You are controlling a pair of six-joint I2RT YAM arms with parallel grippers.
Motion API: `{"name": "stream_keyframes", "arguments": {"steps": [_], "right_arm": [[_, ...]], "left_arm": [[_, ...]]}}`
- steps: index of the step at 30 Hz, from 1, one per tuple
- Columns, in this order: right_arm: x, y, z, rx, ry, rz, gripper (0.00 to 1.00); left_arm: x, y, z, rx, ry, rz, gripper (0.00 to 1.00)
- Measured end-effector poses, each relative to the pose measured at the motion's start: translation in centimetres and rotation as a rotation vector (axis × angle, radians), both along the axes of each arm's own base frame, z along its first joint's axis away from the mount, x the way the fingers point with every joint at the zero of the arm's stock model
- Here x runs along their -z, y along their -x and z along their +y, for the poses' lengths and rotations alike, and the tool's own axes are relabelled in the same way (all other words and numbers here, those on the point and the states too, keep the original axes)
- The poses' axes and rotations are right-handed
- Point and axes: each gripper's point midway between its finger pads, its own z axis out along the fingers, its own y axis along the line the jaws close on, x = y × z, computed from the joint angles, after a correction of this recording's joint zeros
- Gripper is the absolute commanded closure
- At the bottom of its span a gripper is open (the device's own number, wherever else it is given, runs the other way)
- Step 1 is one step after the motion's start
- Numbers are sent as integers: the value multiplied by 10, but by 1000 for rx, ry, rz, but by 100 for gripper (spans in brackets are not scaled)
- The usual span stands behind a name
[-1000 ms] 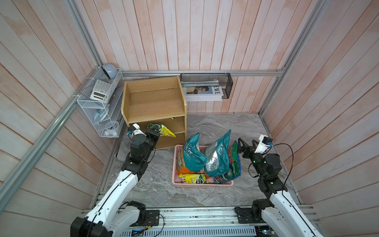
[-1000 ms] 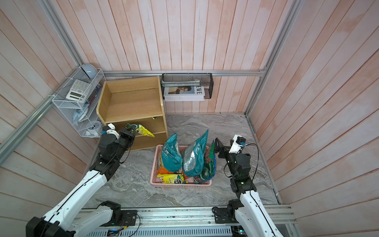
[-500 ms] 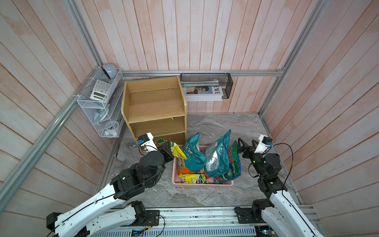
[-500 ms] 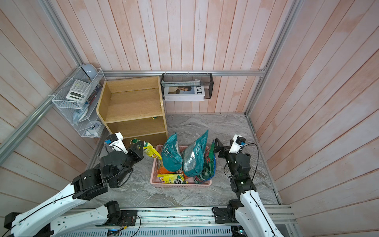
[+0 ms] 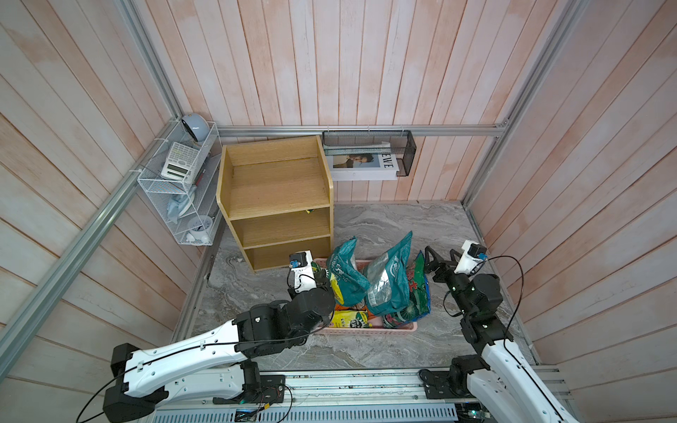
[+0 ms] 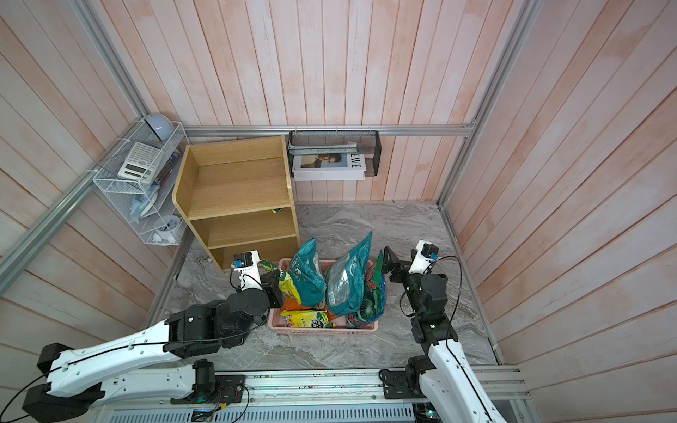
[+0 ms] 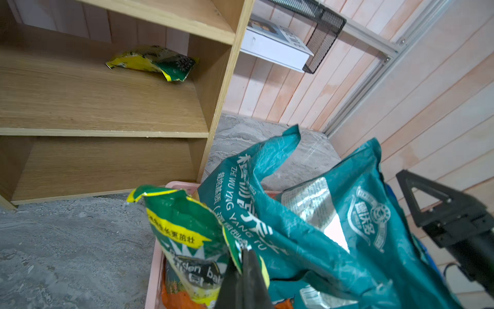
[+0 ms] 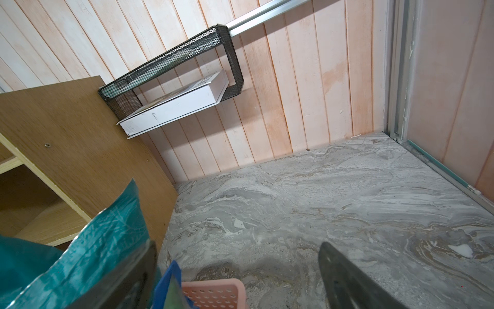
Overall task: Take down the fertilizer bag from the shelf
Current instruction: Place the fertilizer bag in the storage box.
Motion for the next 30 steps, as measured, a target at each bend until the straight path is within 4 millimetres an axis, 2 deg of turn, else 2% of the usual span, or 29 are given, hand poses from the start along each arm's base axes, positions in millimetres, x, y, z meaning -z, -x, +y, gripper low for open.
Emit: {"name": "stream_keyframes", "arguments": {"steps": [2, 6, 13, 18, 23, 30], "right_arm": [[1, 0, 0, -1, -1, 3, 2], [1, 0, 0, -2, -1, 3, 2], [1, 0, 1, -5, -2, 3, 2], [2, -1, 1, -5, -10, 10, 2], [4, -2, 1, -5, -10, 16, 2], [4, -2, 2, -11, -11, 16, 2]], "left_arm": [[11, 4, 4, 51, -52, -27, 100], [17, -1, 8, 106, -110, -71, 100], [42, -21, -11, 221, -219, -77, 100], [62, -24, -9, 296, -291, -130, 100], [62, -12, -10, 391, -279, -213, 100], [70, -10, -21, 492, -277, -236, 100]]}}
